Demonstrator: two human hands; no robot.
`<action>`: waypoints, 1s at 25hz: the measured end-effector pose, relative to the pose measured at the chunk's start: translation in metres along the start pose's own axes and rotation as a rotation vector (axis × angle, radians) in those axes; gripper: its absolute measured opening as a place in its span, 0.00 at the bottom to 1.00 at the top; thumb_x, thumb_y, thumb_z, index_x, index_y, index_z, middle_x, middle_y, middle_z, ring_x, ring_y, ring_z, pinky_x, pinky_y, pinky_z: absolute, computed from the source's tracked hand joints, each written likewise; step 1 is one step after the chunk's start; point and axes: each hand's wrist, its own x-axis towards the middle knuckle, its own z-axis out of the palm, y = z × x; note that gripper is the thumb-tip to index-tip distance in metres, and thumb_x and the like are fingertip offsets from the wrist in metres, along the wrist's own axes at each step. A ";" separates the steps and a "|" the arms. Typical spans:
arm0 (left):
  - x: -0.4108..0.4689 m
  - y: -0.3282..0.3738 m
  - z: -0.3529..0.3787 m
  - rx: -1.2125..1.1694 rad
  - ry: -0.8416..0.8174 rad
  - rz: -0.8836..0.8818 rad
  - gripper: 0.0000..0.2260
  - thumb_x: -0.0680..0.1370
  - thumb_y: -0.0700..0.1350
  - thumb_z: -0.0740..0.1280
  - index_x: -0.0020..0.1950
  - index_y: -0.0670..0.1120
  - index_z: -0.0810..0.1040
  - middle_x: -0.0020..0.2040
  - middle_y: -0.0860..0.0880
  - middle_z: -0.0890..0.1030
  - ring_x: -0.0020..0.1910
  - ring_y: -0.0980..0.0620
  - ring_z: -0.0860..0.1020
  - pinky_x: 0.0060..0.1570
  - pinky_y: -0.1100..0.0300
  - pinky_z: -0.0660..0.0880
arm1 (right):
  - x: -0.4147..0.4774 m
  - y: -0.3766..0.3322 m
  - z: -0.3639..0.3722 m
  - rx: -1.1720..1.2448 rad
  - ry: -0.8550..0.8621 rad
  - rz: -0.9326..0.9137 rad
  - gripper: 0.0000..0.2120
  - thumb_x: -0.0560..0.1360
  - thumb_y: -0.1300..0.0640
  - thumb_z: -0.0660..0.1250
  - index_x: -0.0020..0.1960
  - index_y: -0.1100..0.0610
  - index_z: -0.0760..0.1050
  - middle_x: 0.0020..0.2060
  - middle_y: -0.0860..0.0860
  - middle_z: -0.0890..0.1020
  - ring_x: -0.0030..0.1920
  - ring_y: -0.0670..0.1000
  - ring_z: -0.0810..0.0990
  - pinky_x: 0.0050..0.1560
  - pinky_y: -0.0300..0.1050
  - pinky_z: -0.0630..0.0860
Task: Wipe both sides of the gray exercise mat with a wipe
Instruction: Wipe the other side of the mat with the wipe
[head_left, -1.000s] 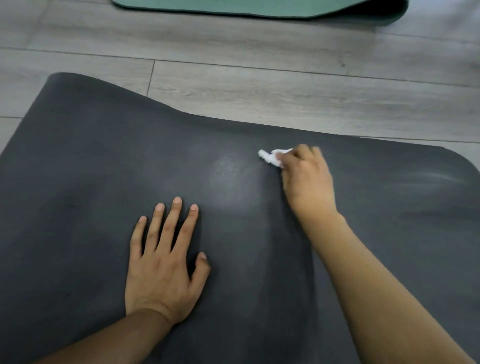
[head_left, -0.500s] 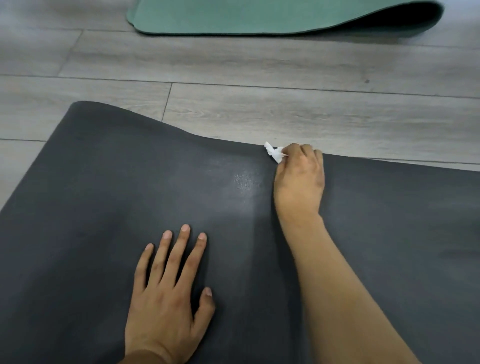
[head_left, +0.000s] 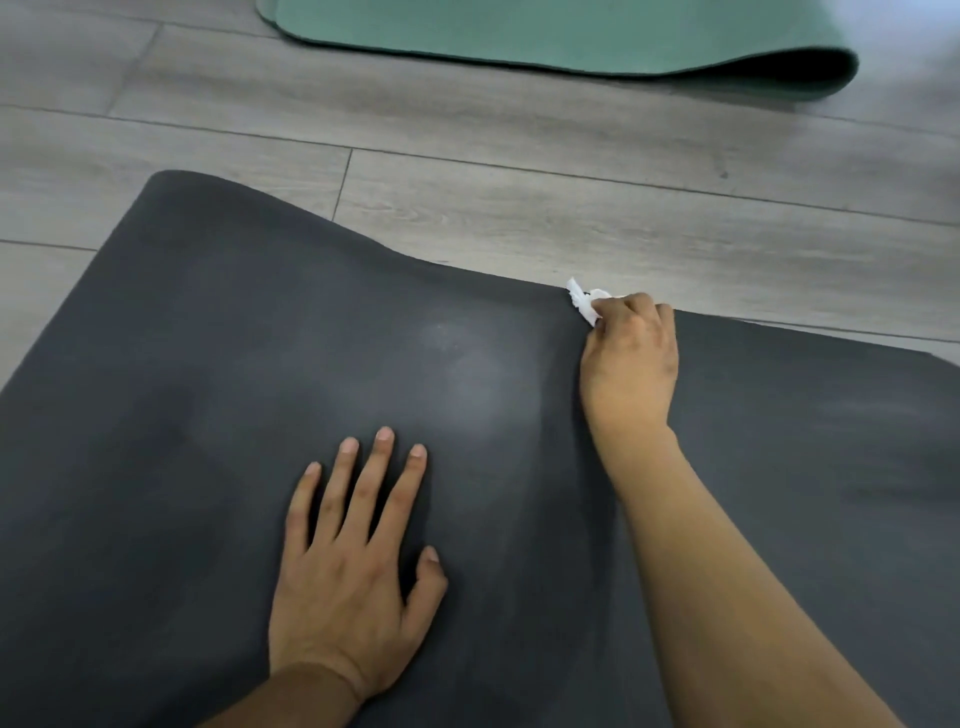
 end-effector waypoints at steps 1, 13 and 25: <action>-0.001 0.000 0.000 -0.003 -0.001 -0.005 0.35 0.75 0.58 0.57 0.82 0.50 0.60 0.83 0.47 0.57 0.81 0.43 0.57 0.77 0.38 0.57 | -0.006 -0.008 0.000 0.032 0.007 -0.003 0.13 0.74 0.66 0.62 0.54 0.58 0.82 0.44 0.55 0.79 0.45 0.57 0.72 0.47 0.54 0.75; 0.001 0.003 0.002 -0.009 0.053 -0.037 0.33 0.77 0.59 0.53 0.82 0.50 0.59 0.82 0.46 0.59 0.81 0.41 0.56 0.78 0.40 0.52 | -0.095 0.111 -0.097 -0.165 0.060 0.298 0.16 0.75 0.63 0.59 0.57 0.59 0.81 0.49 0.60 0.80 0.50 0.63 0.73 0.53 0.49 0.68; 0.000 0.000 0.008 -0.048 0.131 -0.041 0.31 0.78 0.57 0.50 0.81 0.51 0.60 0.82 0.45 0.60 0.81 0.42 0.56 0.78 0.42 0.51 | -0.243 0.009 -0.090 0.241 0.032 -0.040 0.12 0.77 0.65 0.64 0.55 0.54 0.80 0.50 0.49 0.79 0.47 0.52 0.71 0.51 0.43 0.72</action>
